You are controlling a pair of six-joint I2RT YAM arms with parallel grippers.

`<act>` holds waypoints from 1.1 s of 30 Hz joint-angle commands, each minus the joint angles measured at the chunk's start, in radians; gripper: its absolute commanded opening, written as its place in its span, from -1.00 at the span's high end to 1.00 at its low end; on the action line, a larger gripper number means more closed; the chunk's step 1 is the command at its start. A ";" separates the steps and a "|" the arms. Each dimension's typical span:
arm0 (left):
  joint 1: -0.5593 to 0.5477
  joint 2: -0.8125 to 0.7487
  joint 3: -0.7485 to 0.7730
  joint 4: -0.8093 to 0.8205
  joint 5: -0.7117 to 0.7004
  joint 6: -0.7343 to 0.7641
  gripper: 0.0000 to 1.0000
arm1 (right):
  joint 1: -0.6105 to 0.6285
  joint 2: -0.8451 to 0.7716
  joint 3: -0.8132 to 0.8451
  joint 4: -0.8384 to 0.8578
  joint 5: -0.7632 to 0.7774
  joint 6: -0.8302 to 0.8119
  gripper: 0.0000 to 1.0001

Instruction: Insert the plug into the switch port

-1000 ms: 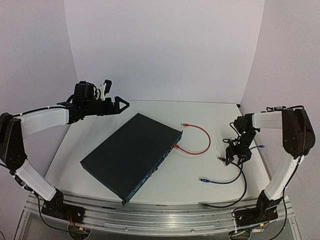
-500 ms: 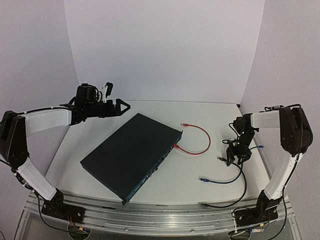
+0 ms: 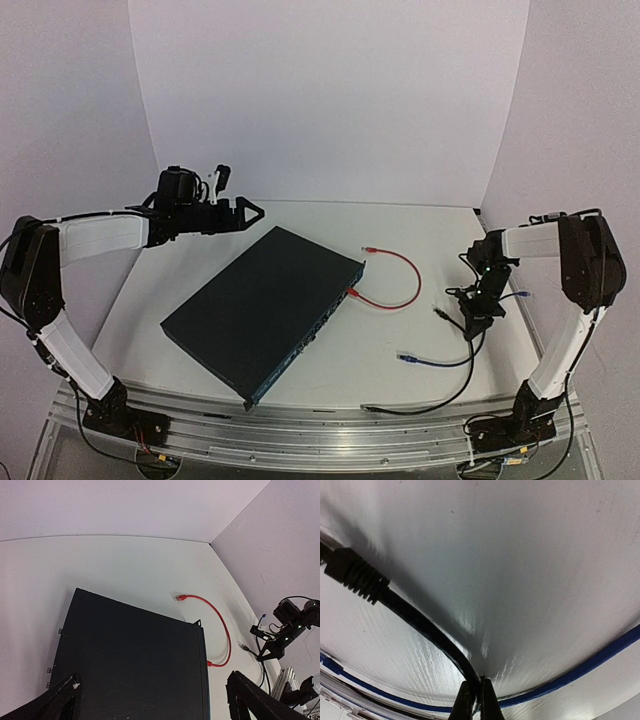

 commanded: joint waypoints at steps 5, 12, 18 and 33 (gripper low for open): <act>-0.002 0.034 0.105 0.052 0.124 -0.015 -0.99 | 0.006 -0.150 0.099 -0.030 -0.057 -0.042 1.00; -0.059 0.126 0.190 0.123 0.348 -0.071 -0.99 | 0.156 -0.315 0.176 0.029 -0.001 -0.170 1.00; -0.168 0.302 0.370 0.163 0.504 -0.215 -0.96 | 0.323 -0.386 0.145 0.255 0.074 -0.217 1.00; -0.329 0.503 0.588 0.125 0.592 -0.294 -0.60 | 0.512 -0.354 0.163 0.404 0.212 -0.283 1.00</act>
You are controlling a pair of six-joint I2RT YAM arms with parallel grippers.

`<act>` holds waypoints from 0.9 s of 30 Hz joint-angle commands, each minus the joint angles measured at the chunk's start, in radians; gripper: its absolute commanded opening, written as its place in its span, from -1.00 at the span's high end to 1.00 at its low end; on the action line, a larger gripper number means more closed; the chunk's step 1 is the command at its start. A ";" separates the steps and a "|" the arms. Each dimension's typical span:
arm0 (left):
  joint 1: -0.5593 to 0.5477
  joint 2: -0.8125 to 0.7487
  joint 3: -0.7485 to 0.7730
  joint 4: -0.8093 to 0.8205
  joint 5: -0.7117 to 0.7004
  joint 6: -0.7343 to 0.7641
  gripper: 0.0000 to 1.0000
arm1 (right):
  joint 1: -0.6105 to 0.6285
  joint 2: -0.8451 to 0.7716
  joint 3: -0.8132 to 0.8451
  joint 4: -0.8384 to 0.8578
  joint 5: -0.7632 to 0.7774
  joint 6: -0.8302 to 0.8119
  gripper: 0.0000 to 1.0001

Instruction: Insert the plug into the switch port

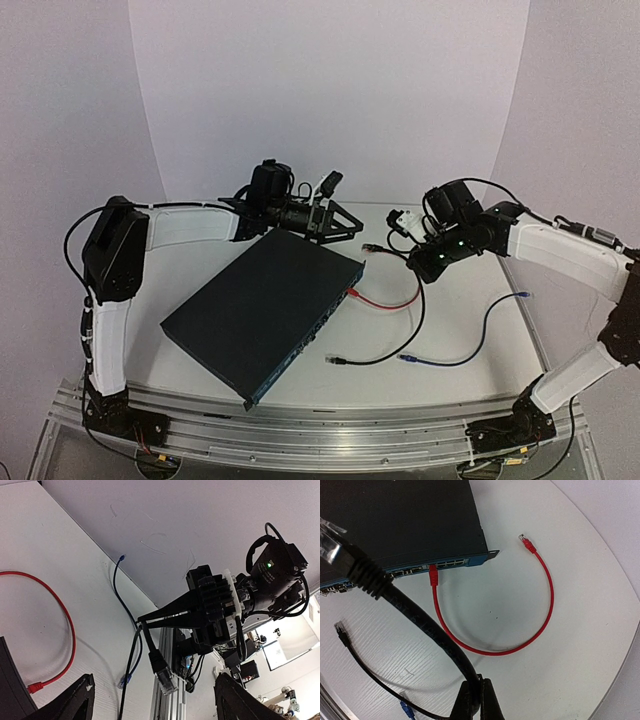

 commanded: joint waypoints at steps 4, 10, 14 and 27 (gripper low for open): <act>-0.039 0.036 0.088 -0.028 0.048 -0.005 -0.41 | 0.027 0.031 0.057 0.048 0.058 -0.015 1.00; -0.040 0.045 0.103 -0.087 0.033 0.024 -0.26 | 0.036 0.041 0.068 0.049 0.086 -0.010 1.00; -0.040 0.054 0.110 -0.112 0.039 0.032 -0.13 | 0.039 0.043 0.070 0.049 0.102 -0.008 1.00; -0.047 0.095 0.152 -0.109 0.069 0.006 0.30 | 0.044 0.058 0.072 0.071 0.140 -0.007 1.00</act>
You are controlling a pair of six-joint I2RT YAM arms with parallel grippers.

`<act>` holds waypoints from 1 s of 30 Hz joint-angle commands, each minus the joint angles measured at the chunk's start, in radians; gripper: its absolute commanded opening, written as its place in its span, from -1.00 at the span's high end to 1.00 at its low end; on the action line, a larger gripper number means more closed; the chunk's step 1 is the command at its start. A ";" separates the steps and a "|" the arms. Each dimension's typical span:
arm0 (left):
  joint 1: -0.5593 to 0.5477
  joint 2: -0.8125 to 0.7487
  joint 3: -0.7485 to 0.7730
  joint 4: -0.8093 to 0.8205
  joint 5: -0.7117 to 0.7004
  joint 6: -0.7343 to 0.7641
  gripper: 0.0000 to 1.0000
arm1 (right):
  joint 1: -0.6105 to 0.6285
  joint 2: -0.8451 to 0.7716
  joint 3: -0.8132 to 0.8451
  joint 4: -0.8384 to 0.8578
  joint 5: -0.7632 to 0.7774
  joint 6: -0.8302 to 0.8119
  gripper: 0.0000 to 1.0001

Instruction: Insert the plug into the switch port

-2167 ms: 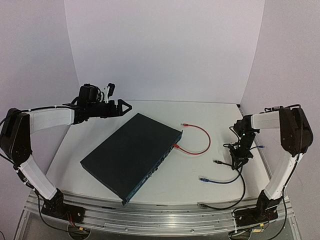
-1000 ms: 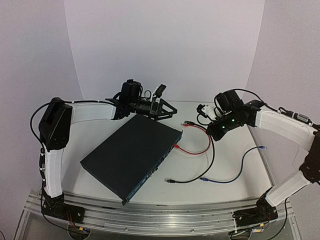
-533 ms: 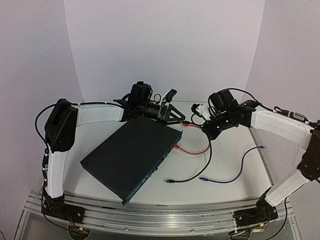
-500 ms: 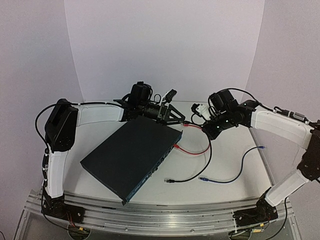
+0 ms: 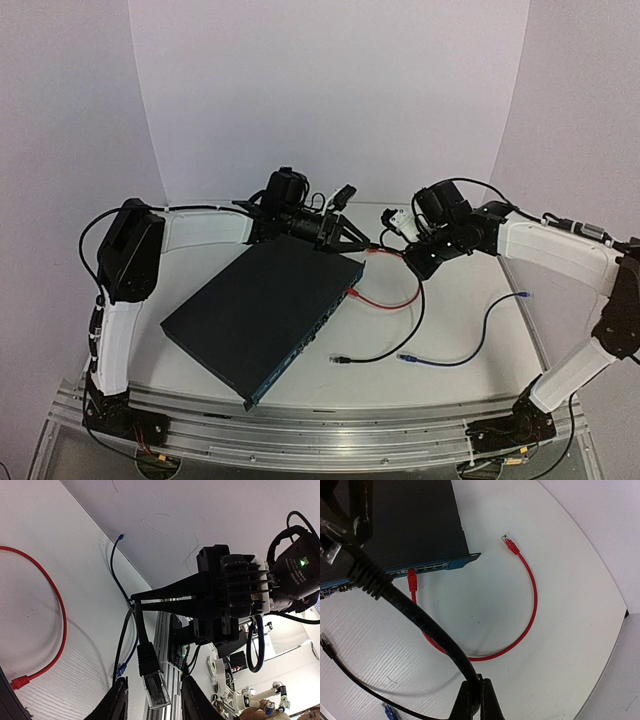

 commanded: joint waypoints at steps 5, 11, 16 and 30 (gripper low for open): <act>-0.006 0.026 0.074 -0.013 0.031 -0.001 0.56 | 0.007 0.001 0.037 0.044 0.006 0.004 1.00; -0.006 0.033 0.082 -0.009 0.031 -0.005 1.00 | 0.008 0.005 0.029 0.044 -0.021 -0.013 1.00; -0.006 0.026 0.095 -0.070 0.054 0.120 1.00 | 0.008 0.006 0.021 0.044 -0.050 -0.008 0.74; -0.015 -0.120 -0.017 -0.404 0.035 1.041 1.00 | 0.006 -0.233 -0.116 0.031 -0.602 -0.144 -0.46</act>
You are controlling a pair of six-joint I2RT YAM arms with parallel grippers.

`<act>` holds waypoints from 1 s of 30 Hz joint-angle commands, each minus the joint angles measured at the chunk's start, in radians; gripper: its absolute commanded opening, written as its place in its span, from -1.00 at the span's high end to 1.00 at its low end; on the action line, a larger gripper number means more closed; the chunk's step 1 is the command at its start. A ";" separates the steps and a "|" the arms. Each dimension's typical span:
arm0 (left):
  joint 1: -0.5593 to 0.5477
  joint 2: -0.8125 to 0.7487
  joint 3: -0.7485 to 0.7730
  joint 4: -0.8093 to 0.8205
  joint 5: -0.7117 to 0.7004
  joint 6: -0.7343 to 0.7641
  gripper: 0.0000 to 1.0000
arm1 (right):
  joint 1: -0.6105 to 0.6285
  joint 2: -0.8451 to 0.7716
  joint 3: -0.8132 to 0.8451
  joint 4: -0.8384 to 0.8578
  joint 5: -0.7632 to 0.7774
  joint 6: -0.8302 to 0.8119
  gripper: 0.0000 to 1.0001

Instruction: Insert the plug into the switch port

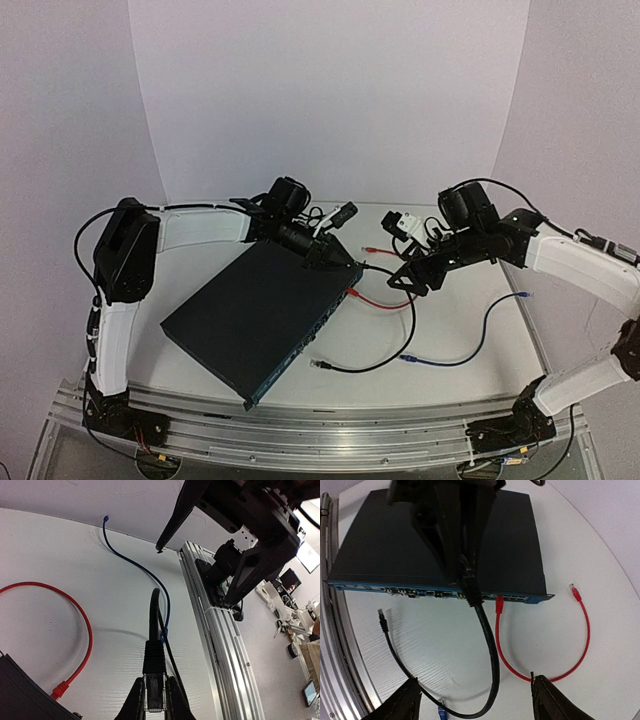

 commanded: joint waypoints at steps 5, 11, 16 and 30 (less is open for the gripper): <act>-0.024 -0.173 -0.069 -0.036 -0.026 0.330 1.00 | 0.006 -0.056 0.018 0.002 -0.249 -0.034 -0.46; -0.042 -0.284 -0.177 0.072 -0.103 0.399 1.00 | 0.002 0.031 0.101 0.001 -0.285 0.043 -0.42; -0.050 -0.300 -0.182 0.053 -0.146 0.430 1.00 | 0.001 0.087 0.158 0.003 -0.392 0.086 -0.27; -0.058 -0.316 -0.199 0.065 -0.133 0.437 1.00 | 0.001 0.153 0.202 -0.003 -0.476 0.116 0.17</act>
